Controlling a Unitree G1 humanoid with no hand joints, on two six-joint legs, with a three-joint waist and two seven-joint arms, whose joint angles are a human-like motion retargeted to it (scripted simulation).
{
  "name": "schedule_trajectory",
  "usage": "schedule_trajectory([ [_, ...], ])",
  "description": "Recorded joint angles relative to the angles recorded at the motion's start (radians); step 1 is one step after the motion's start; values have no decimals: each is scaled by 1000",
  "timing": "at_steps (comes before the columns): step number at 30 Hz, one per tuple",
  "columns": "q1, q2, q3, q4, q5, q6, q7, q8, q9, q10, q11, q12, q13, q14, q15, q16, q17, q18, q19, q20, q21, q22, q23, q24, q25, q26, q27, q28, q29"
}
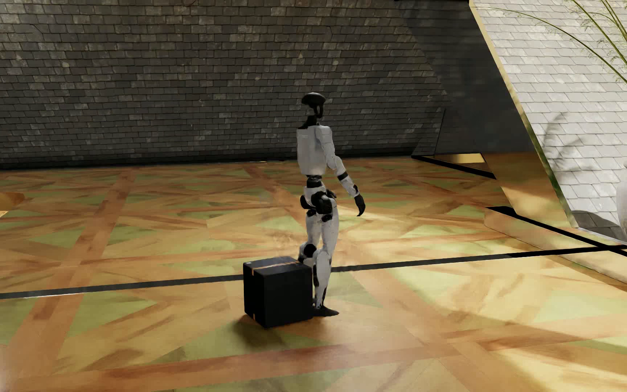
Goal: Rest on the dark box
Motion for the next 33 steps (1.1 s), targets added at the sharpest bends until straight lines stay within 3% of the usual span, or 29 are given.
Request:
schedule_trajectory([
  [2,30,51,2,2,2,2,8,-11,-34,3,-30,1,17,-15,-4,-18,28,0,2,5,-28,129,107,-7,9,48,32,42,-32],
  [4,44,72,7,7,1,1,9,-15,-62,6,-36,7,49,-24,-16,-17,49,-6,7,12,-58,190,151,6,11,63,47,54,-43],
  [10,57,92,10,13,-3,-3,-6,-8,-111,10,-36,83,150,-38,-38,31,81,-4,13,52,-78,93,40,-4,-20,29,10,1,44],
  [15,53,69,11,12,-9,-5,-52,14,-119,-2,-23,80,145,-60,-32,-10,97,-8,-2,46,-73,92,42,-14,-5,45,21,14,25],
  [21,60,88,10,5,-1,-1,-18,3,-106,1,-39,94,124,-32,-31,-21,66,6,-4,36,-63,50,52,-2,7,26,18,-13,11],
  [26,61,80,9,2,3,-3,-9,4,-93,0,-34,67,107,-30,-30,-24,67,15,-9,28,-44,95,59,-17,2,47,23,7,12],
  [31,-16,1,6,4,6,-2,-18,23,-5,107,52,-25,4,-43,-28,-20,72,31,-26,-40,47,80,19,-25,-27,66,27,9,29],
  [33,-140,-139,-4,18,1,1,-54,44,42,232,204,-102,-70,-61,-60,-17,74,31,-26,-104,104,48,-10,-13,-33,70,39,1,21],
])
